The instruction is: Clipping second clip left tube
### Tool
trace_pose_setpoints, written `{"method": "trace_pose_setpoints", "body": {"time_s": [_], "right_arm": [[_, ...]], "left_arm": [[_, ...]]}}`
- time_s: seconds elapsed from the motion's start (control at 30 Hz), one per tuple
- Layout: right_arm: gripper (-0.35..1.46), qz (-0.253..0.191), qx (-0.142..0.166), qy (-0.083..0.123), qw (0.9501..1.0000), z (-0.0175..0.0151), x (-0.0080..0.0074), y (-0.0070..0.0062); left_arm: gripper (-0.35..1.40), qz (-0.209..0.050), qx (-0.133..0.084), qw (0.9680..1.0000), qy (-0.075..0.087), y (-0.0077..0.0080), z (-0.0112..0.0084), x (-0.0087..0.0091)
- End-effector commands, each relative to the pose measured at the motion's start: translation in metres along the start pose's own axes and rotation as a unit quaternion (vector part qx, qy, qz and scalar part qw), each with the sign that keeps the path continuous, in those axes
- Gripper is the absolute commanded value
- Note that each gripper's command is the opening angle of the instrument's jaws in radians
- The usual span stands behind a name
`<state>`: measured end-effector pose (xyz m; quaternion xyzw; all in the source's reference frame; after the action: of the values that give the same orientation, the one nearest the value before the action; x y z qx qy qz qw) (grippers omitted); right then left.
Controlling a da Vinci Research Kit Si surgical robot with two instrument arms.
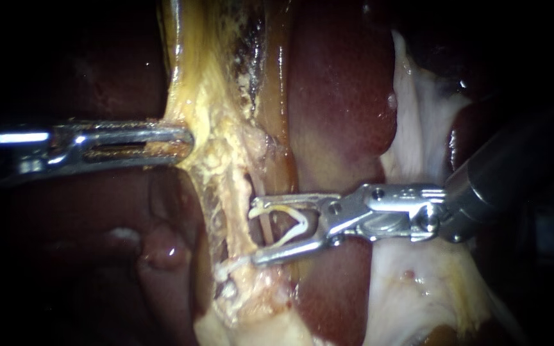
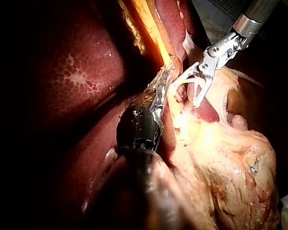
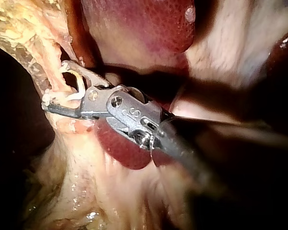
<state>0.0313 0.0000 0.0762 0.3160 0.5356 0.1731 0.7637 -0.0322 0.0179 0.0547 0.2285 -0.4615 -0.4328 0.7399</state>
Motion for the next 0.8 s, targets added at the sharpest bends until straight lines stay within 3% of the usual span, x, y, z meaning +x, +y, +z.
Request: {"method": "trace_pose_setpoints", "body": {"time_s": [0.03,0.17,0.5,0.67,0.8], "right_arm": [[0.59,-0.001,-0.003,-0.004,1.0,0.0,-0.0001,0.0002],[0.58,0.0,-0.008,-0.016,0.9998,0.0004,-0.0009,0.0009],[0.58,0.001,-0.004,-0.019,0.9998,0.0018,-0.0015,0.0013],[0.57,0.021,0.042,0.01,0.9988,0.002,-0.0014,0.0011],[0.55,0.034,0.074,0.022,0.9964,0.0021,-0.0013,0.001]], "left_arm": [[-0.35,0.0,0.0,1.0,0.0,0.0,-0.0001,0.0],[-0.35,0.0,0.0,1.0,0.0,-0.0002,-0.0002,0.0],[-0.35,0.0,-0.002,1.0,-0.001,-0.0002,-0.0005,0.0],[-0.35,0.0,-0.003,1.0,-0.001,0.0001,-0.0005,0.0],[-0.35,0.0,-0.003,1.0,-0.001,0.0004,-0.0004,0.0]]}}
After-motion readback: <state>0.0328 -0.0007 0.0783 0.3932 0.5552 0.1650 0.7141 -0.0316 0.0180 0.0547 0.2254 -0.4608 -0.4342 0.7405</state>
